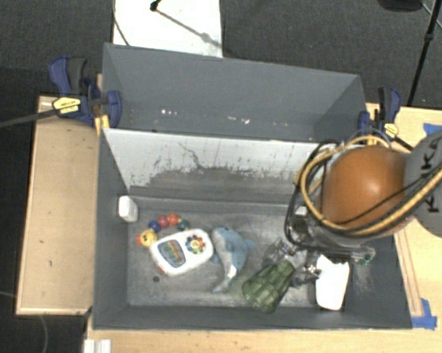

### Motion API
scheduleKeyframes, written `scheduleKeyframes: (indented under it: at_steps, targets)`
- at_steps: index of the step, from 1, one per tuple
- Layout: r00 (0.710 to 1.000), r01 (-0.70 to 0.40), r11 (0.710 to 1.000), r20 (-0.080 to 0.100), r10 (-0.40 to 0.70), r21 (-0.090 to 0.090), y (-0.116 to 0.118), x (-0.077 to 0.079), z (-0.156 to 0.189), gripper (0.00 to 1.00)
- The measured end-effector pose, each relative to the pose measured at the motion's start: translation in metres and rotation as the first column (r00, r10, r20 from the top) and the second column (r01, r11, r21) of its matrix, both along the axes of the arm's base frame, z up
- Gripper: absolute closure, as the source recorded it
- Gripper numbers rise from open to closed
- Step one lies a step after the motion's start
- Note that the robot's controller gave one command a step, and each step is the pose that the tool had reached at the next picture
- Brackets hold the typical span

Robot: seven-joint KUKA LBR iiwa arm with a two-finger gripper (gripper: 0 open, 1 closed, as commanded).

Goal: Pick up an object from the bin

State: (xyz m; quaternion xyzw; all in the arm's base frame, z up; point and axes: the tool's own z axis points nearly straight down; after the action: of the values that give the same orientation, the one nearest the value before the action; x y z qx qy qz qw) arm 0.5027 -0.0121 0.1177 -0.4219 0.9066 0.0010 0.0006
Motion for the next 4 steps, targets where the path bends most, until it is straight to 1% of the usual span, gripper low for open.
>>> scheduleKeyframes:
  at_steps: [1, 2, 3, 4]
  targets:
    - [1.0, 0.006, 1.0, 0.019, -0.005, -0.003, -0.035, 0.023, 0.004, 1.0]
    - [1.0, 0.007, 1.0, -0.001, -0.007, -0.004, -0.035, 0.01, -0.026, 1.0]
    - [1.0, -0.005, 1.0, 0.003, 0.005, 0.002, -0.03, 0.018, -0.024, 1.0]
    - [1.0, 0.005, 1.0, 0.001, -0.005, -0.003, -0.035, 0.019, -0.033, 1.0]
